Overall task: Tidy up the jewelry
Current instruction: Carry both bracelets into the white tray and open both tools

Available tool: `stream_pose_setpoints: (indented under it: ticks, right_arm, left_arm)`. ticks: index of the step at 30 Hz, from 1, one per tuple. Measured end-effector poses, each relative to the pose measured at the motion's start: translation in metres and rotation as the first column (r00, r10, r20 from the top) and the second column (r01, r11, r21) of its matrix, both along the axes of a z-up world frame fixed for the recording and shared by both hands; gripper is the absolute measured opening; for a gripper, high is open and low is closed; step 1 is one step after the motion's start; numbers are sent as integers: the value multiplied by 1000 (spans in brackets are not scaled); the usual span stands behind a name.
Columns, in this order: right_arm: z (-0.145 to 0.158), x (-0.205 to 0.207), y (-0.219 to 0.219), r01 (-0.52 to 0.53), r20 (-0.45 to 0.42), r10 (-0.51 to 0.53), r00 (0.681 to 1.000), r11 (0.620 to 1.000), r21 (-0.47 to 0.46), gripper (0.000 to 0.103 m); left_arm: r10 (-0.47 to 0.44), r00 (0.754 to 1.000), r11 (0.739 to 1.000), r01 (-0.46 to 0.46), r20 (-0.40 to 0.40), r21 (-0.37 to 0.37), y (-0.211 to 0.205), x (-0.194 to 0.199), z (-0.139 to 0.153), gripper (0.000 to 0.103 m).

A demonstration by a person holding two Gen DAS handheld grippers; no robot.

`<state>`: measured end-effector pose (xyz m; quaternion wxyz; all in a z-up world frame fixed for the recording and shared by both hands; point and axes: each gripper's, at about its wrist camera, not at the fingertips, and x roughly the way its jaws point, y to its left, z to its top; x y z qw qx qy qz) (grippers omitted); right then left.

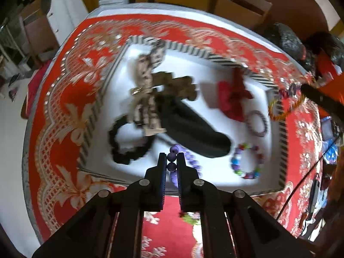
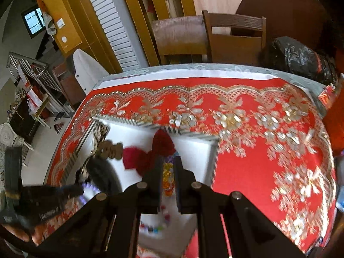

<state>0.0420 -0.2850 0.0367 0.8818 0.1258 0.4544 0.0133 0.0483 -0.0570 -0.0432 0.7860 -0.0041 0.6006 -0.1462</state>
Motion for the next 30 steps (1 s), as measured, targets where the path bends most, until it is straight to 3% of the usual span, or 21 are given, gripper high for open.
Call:
stream_pose_setpoints:
  ticks: [6,10,15,18,22,25,30]
  right_arm:
    - [-36,42,-12,47,-55,-46,997,999,6,9]
    - [-70,45,-24,71,-139,-74,988,997,-26,9]
    - [-86,44,-26,68,-151,-78,985,995,-69,9]
    - [-90,44,-27,71,-149,-84,985,994,-89,10]
    - [-90,41,-25,56,-174,-66,983,997,-62,24]
    - [-78,31,-21,54,-135,-63,989,996,-66,39]
    - [-55,7,-11,44,-83,-48,995,998,-48,42]
  left_arm:
    - [-4,1000,1000,4,1,24,8,4,-9,0]
    - [-15,1000,999,15,0,32,6,4,-15,0]
    - [-27,1000,998,27,-1,55,-2,6,-24,0]
    - [-21,1000,997,21,5,74,-4,8,-28,0]
    - [-17,1000,998,15,23,58,-3,8,-26,0]
    - [-6,999,999,5,39,46,0,5,-19,17]
    - [0,999,998,-3,54,58,1,-1,-9,19]
